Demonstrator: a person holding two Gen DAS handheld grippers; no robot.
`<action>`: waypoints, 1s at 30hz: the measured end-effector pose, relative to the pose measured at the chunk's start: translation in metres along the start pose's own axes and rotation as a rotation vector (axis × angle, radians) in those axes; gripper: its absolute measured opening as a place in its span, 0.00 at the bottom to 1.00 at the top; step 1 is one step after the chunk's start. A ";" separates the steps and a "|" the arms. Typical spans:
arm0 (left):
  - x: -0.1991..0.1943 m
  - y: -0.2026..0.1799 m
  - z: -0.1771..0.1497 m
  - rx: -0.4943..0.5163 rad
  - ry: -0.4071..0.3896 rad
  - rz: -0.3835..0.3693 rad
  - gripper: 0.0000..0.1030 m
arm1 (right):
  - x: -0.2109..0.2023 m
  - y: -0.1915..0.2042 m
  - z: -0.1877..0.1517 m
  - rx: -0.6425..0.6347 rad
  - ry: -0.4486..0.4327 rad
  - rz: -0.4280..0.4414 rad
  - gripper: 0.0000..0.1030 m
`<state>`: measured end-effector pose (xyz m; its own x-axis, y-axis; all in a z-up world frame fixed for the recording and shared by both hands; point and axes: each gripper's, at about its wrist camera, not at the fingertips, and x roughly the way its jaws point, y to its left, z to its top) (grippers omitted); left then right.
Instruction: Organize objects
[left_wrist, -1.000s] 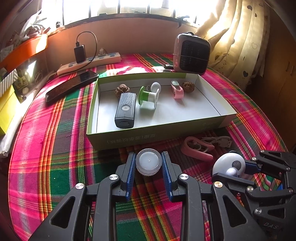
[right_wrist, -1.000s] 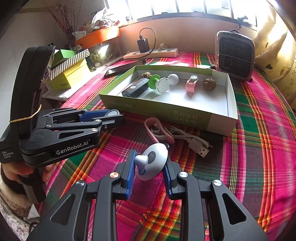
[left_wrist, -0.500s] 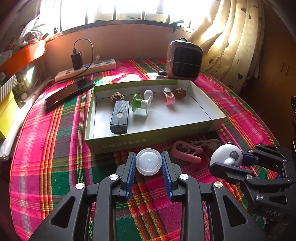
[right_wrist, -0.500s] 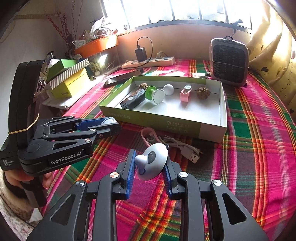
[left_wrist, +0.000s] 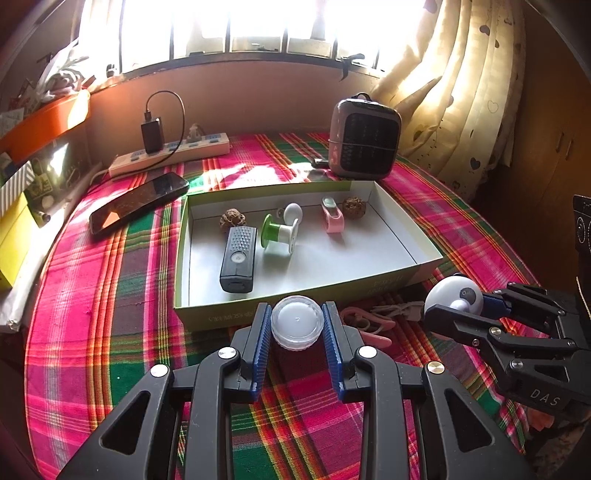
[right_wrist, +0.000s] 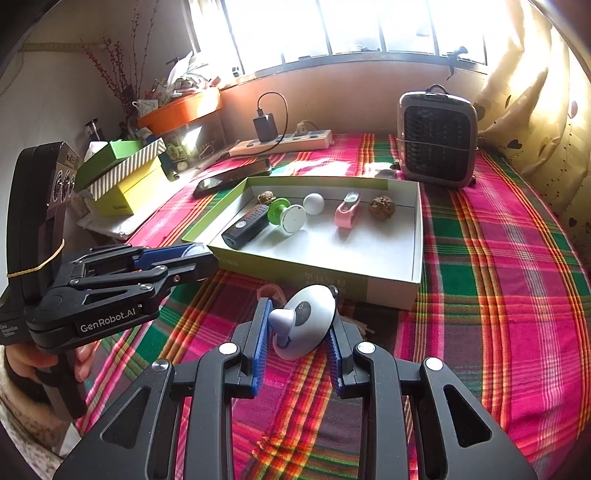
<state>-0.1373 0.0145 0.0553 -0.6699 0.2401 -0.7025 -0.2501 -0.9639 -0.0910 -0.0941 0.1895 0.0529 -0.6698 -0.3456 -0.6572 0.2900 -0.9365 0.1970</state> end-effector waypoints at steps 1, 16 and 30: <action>0.000 0.000 0.001 0.000 -0.001 -0.001 0.25 | 0.000 -0.001 0.002 0.002 -0.004 -0.001 0.27; 0.014 0.004 0.018 -0.014 0.011 -0.018 0.25 | 0.007 -0.018 0.037 -0.011 -0.037 -0.049 0.27; 0.040 0.007 0.034 -0.027 0.033 -0.010 0.25 | 0.047 -0.043 0.070 -0.009 0.000 -0.093 0.27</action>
<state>-0.1894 0.0215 0.0506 -0.6444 0.2459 -0.7240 -0.2370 -0.9645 -0.1167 -0.1859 0.2094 0.0640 -0.6941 -0.2572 -0.6723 0.2328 -0.9640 0.1284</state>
